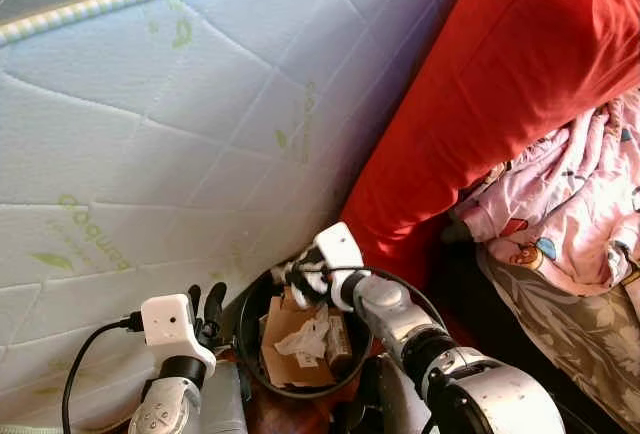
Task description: Clean up the room
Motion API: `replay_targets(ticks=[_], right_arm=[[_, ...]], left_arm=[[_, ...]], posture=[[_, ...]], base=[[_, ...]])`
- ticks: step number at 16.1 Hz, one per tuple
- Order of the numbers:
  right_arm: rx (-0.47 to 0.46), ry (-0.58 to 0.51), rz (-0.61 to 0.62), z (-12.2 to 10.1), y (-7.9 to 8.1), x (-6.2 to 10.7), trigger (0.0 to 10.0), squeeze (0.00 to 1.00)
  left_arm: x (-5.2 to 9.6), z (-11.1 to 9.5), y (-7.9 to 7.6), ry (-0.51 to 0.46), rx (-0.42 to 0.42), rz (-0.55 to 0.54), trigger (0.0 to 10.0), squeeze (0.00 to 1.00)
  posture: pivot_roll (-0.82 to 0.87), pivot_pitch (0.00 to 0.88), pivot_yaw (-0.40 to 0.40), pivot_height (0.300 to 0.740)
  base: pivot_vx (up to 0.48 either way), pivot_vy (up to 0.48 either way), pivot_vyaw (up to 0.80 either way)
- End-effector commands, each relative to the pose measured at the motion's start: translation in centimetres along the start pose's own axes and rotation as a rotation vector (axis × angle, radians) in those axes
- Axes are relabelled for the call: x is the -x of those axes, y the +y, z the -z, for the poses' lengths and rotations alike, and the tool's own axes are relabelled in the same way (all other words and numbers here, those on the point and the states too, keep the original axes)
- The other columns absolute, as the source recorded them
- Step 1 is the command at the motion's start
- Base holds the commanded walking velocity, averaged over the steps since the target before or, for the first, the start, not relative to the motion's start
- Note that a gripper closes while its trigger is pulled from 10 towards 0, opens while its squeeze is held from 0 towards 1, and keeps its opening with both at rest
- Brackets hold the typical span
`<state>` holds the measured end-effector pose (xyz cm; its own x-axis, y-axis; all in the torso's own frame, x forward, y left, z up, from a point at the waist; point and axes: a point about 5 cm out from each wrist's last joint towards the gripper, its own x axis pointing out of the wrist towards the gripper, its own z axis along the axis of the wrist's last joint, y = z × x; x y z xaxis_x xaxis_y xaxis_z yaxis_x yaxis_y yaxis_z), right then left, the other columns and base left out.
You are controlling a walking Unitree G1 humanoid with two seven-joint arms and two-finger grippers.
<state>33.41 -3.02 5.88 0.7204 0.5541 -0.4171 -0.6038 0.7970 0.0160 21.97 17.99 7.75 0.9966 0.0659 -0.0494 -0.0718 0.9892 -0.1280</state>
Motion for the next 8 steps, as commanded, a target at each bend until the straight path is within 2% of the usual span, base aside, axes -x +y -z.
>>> replay_targets(ticks=[1, 2, 4, 5, 6, 7, 8], right_arm=[[0.036, 0.100, 0.002, 1.2, 0.0, 0.1, 10.0, 0.00], [0.189, 0.233, 0.022, 1.7, -0.5, 0.2, 10.0, 0.00], [0.113, 0.186, 0.033, 1.6, -0.4, 0.2, 10.0, 0.00], [0.105, 0.089, 0.047, 0.9, -0.4, 0.1, 10.0, 0.00], [0.055, -0.001, 0.031, 0.3, -0.2, 0.1, 10.0, 0.00], [0.004, -0.031, 0.019, 0.2, 0.0, 0.1, 10.0, 0.00], [-0.004, 0.020, 0.010, 0.7, 0.1, 0.1, 10.0, 0.00]], left_arm=[[0.1, 0.1, -0.2, 0.013, 0.007, 0.001, 10.0, 0.00], [0.0, 0.1, -0.3, 0.011, 0.007, 0.003, 10.0, 0.00], [0.0, 0.0, -0.2, 0.010, 0.007, 0.003, 10.0, 0.00], [0.0, 0.0, -0.3, 0.009, 0.008, 0.003, 10.0, 0.00], [0.0, -0.1, -0.2, 0.004, 0.015, 0.000, 10.0, 0.00], [-0.1, -0.2, -0.2, 0.001, 0.015, 0.000, 10.0, 0.00], [-0.2, -0.2, -0.2, 0.000, 0.015, 0.000, 10.0, 0.00]], posture=[[0.29, 0.219, -0.132, 0.617], [0.29, 0.217, -0.133, 0.617], [0.29, 0.223, -0.130, 0.617], [0.29, 0.226, -0.130, 0.617], [0.29, 0.232, -0.128, 0.617], [0.29, 0.229, -0.129, 0.617], [0.28, 0.225, -0.131, 0.617]], base=[[0.000, 0.000, 0.00], [0.000, 0.000, 0.00], [0.000, 0.000, 0.00], [0.000, 0.000, 0.00], [0.000, 0.000, 0.00], [0.000, 0.000, 0.00], [0.000, 0.000, 0.00]])
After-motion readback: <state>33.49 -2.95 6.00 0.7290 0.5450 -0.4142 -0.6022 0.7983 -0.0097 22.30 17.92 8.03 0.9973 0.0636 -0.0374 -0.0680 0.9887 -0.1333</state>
